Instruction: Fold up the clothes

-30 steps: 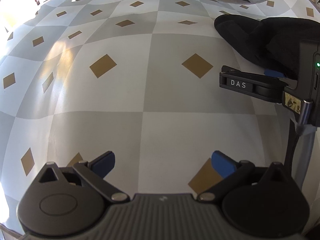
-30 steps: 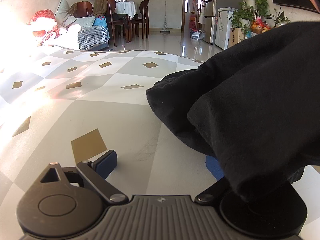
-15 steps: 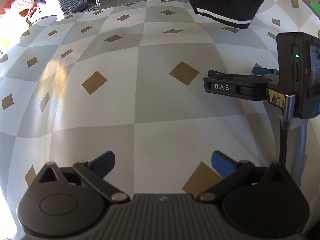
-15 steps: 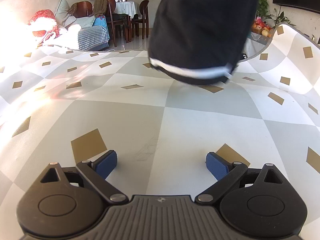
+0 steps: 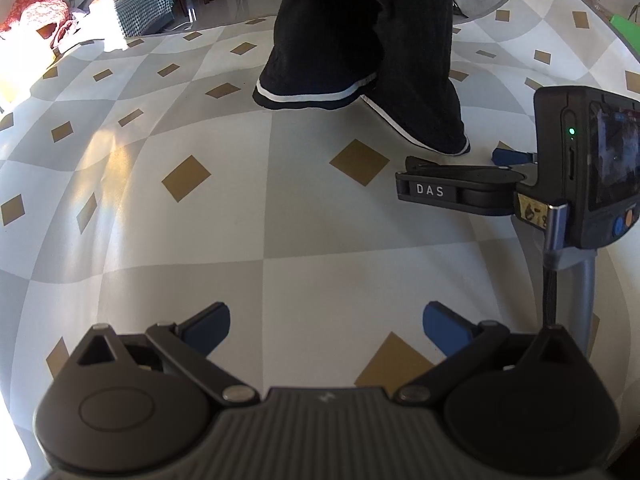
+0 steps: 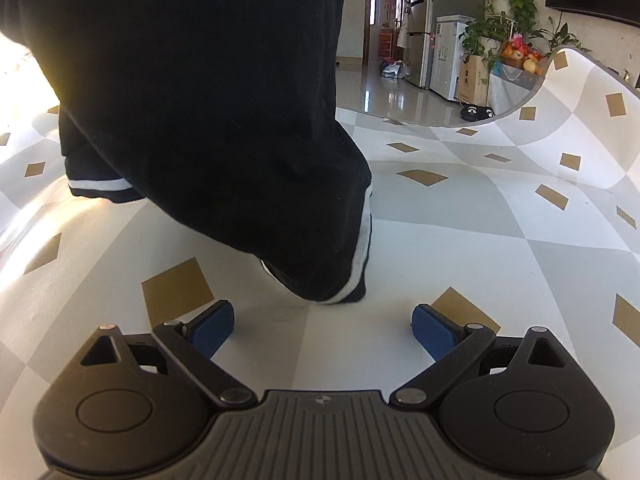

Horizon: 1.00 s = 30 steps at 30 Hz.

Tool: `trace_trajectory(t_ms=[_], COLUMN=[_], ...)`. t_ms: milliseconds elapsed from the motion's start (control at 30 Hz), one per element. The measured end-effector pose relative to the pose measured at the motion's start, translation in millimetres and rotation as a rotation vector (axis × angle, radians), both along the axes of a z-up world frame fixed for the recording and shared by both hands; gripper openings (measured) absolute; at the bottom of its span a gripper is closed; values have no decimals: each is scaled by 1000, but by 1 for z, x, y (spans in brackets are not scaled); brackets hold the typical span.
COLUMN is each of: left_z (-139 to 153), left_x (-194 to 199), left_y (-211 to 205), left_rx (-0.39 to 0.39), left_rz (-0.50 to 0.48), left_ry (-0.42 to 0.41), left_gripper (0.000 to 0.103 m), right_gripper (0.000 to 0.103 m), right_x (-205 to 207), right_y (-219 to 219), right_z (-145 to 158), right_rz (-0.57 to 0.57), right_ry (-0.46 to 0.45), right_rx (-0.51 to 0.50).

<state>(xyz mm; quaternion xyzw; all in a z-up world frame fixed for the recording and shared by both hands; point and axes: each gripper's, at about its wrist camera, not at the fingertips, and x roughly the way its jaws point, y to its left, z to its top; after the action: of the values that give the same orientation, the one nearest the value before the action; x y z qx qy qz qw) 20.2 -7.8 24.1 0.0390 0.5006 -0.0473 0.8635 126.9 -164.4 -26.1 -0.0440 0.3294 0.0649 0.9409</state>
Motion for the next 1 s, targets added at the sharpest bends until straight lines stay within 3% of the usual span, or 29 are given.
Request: trace_trajectory(t_ms=[200,400,1000], left_z=[-1,1,-1], left_x=[0,-3,-7], left_y=[3,2,4], left_rx=[-18,18,-3], left_rz=[27,39,35], left_ry=[3,-34,-22], left_gripper=[103,103,103], right_gripper=[96,97,98], right_x=[0,0,0], right_y=[0,0,0], right_z=[0,0,0], right_rz=[0,0,0], right_ry=[0,0,1], right_rx=[0,0,0])
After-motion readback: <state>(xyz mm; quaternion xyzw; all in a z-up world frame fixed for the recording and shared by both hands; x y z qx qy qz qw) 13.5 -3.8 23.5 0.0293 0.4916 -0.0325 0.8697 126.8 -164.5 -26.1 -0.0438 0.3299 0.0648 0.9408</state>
